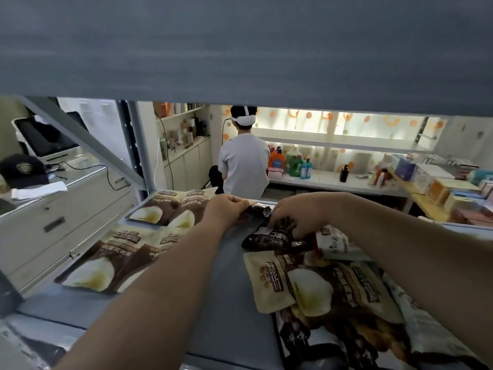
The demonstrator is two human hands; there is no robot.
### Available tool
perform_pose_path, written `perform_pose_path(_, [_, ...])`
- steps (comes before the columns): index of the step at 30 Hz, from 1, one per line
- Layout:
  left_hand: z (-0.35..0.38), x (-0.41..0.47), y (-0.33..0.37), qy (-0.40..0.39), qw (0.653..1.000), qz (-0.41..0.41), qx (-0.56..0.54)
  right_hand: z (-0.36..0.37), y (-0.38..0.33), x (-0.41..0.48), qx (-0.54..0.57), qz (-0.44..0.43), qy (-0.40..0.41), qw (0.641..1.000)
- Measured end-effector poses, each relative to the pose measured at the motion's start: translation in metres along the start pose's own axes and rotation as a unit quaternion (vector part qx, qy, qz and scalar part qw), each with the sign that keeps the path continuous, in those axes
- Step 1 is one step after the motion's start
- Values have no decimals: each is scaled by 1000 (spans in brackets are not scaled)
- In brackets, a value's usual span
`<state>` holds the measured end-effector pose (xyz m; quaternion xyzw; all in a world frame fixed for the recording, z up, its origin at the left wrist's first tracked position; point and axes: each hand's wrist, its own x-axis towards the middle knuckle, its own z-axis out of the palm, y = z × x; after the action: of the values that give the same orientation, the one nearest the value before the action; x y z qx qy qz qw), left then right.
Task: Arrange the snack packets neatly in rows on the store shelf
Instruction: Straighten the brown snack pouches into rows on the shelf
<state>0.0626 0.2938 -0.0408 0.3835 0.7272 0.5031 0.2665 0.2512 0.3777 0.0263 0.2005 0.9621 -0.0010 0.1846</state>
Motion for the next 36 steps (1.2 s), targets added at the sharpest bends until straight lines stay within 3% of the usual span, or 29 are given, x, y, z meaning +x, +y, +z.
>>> perform_pose_path(2, [1, 1, 3, 1, 1000, 10, 13, 2, 1, -5, 40, -1, 25, 999])
perform_pose_path(11, [9, 8, 13, -66, 990, -7, -121, 4, 5, -31, 218, 37, 136, 966])
perform_pose_path(16, [6, 9, 17, -68, 988, 38, -133, 13, 10, -33, 246, 87, 199, 944])
perform_pose_path(20, [1, 19, 17, -54, 989, 65, -119, 26, 19, -31, 355, 136, 289, 879])
perform_pose_path(24, [4, 26, 20, -48, 991, 81, -90, 30, 23, -34, 394, 200, 317, 839])
perform_pose_path(28, [14, 35, 21, -44, 990, 45, -129, 26, 23, -37, 478, 198, 287, 806])
perform_pose_path(32, [20, 43, 24, -26, 986, 18, -161, 20, 35, -45, 503, 168, 273, 802])
perform_pose_path(36, [29, 43, 38, 25, 987, 41, -152, 14, 65, -58, 565, 157, 345, 733])
